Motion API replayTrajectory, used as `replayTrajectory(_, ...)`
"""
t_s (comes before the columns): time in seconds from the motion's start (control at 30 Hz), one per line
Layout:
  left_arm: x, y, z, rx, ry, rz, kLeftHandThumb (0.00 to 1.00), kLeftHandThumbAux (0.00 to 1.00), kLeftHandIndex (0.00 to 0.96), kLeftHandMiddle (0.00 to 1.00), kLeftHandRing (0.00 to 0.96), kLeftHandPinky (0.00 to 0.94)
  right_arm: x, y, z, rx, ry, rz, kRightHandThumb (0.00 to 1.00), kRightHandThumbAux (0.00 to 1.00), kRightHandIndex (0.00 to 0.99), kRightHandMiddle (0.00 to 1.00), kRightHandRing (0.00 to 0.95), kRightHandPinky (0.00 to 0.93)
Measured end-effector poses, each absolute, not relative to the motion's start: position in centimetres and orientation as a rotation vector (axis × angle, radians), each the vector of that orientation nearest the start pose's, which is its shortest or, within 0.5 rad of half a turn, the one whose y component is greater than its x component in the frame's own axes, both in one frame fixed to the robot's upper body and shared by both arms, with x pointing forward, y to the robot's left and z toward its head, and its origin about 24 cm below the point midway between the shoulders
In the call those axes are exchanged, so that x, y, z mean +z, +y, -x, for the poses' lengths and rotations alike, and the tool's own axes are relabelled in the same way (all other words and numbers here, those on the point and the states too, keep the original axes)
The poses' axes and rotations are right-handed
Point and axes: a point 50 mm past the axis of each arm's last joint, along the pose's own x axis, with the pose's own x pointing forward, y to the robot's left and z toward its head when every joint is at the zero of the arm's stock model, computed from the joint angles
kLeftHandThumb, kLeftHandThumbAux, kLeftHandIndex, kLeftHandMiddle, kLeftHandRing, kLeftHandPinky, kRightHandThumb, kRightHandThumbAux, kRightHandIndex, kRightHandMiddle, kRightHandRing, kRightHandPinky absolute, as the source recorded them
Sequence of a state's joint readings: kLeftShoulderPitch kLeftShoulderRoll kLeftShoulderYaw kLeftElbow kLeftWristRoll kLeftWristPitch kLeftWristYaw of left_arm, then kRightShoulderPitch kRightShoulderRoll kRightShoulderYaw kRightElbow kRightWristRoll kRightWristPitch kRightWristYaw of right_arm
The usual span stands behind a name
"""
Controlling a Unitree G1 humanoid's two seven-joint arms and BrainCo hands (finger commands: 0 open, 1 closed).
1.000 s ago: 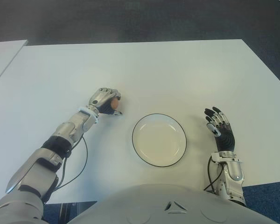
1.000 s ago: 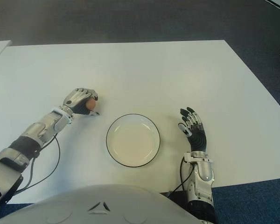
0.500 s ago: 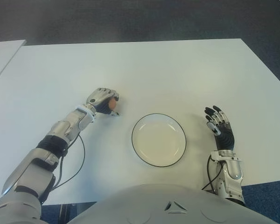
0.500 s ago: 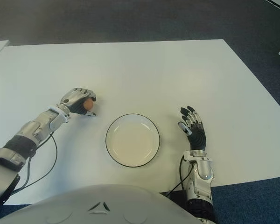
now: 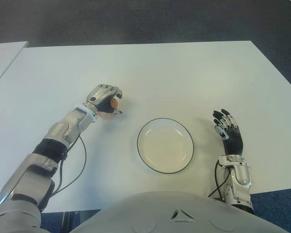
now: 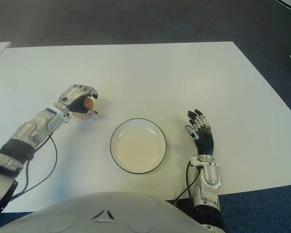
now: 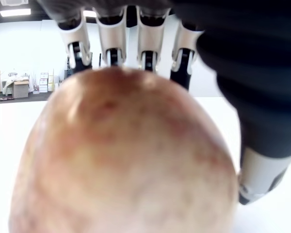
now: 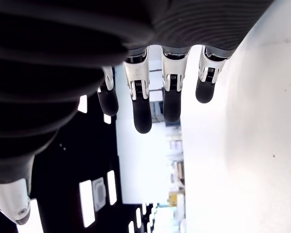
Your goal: Put the apples into the plate.
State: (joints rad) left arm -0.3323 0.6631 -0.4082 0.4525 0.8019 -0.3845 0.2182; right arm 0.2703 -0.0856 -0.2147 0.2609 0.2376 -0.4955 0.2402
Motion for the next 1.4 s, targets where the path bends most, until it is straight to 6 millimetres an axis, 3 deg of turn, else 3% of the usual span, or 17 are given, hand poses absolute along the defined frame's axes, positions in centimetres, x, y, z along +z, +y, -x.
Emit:
replayTrajectory(0.67, 5.9, 19.3, -29.2, -0.423, -0.373, -1.439, 0.746, 0.696, 0.443, 0.851, 0.835, 0.765, -1.7, -23.0, -17.1, -0.132, -0.024, -0.064, 0.288, 0.577, 0.14, 0.231, 0.156, 0.101)
replayTrajectory(0.8, 7.5, 18.4, -28.7, -0.424, -0.419, -1.415, 0.746, 0.696, 0.443, 0.847, 0.831, 0.75, -1.7, -23.0, -17.1, -0.13, -0.026, -0.064, 0.279, 0.571, 0.14, 0.226, 0.15, 0.096)
replayTrajectory(1.0, 10.6, 16.4, -27.7, -0.422, -0.533, -1.367, 0.747, 0.696, 0.443, 0.86, 0.829, 0.647, -1.7, -23.0, -17.2, -0.13, -0.025, -0.065, 0.285, 0.577, 0.139, 0.22, 0.147, 0.098)
replayTrajectory(1.07, 11.0, 16.1, -27.4, -0.43, -0.553, -1.353, 0.747, 0.696, 0.443, 0.86, 0.829, 0.657, -1.7, -23.0, -17.3, -0.129, -0.025, -0.066, 0.287, 0.579, 0.138, 0.219, 0.147, 0.097)
replayTrajectory(1.23, 11.0, 15.6, -27.0, -0.452, -0.55, -1.342, 0.747, 0.696, 0.443, 0.853, 0.827, 0.7, -1.8, -22.9, -17.4, -0.128, -0.028, -0.067, 0.289, 0.582, 0.138, 0.223, 0.15, 0.095)
replayTrajectory(1.4, 10.4, 15.8, -26.9, -0.457, -0.519, -1.344, 0.747, 0.696, 0.444, 0.846, 0.819, 0.658, -1.7, -22.9, -17.6, -0.128, -0.032, -0.068, 0.295, 0.58, 0.14, 0.223, 0.148, 0.094)
